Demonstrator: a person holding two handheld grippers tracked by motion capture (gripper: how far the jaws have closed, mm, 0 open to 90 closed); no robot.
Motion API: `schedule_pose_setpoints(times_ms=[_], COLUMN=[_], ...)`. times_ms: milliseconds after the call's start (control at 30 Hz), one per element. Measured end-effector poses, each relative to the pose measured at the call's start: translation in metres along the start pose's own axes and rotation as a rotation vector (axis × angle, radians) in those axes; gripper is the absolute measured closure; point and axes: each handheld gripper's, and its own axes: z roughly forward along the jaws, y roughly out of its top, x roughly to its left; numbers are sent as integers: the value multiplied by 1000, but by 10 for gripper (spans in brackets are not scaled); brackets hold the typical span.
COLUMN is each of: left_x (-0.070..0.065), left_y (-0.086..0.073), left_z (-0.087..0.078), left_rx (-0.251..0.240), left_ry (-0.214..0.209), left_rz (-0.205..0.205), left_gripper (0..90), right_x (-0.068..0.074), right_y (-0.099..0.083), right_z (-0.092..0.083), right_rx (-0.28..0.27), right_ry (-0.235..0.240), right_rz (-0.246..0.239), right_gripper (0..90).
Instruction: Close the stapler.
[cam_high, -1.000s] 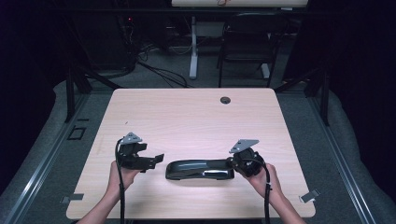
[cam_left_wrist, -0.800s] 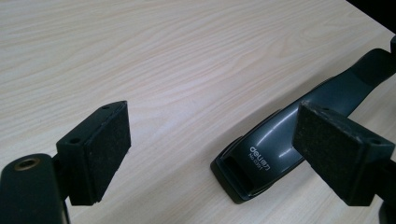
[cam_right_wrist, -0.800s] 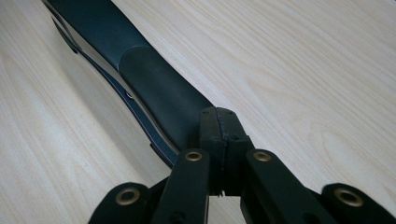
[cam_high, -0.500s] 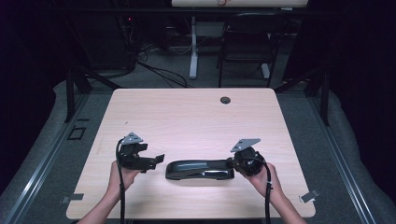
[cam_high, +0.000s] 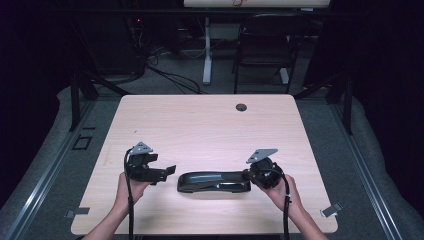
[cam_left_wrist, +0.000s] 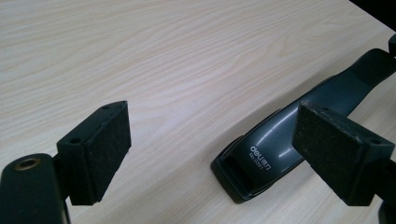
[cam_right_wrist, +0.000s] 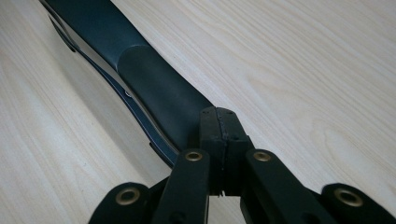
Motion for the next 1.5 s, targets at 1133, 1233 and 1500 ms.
schedule_pose_setpoints(times_ms=[1133, 1233, 1500], left_x=[0, 0, 0], left_y=[-1, -1, -2], left_z=[0, 1, 2], left_rx=[7, 11, 19], left_ry=[-10, -11, -15], left_rz=[-6, 0, -1], left_gripper=[119, 119, 118], right_x=[3, -1, -11], right_y=[9, 5, -9], right_z=[-27, -31, -40], right_rx=[-53, -37, -1], right_ry=[-6, -19, -55], right_rz=[18, 35, 86], right_gripper=[415, 358, 165])
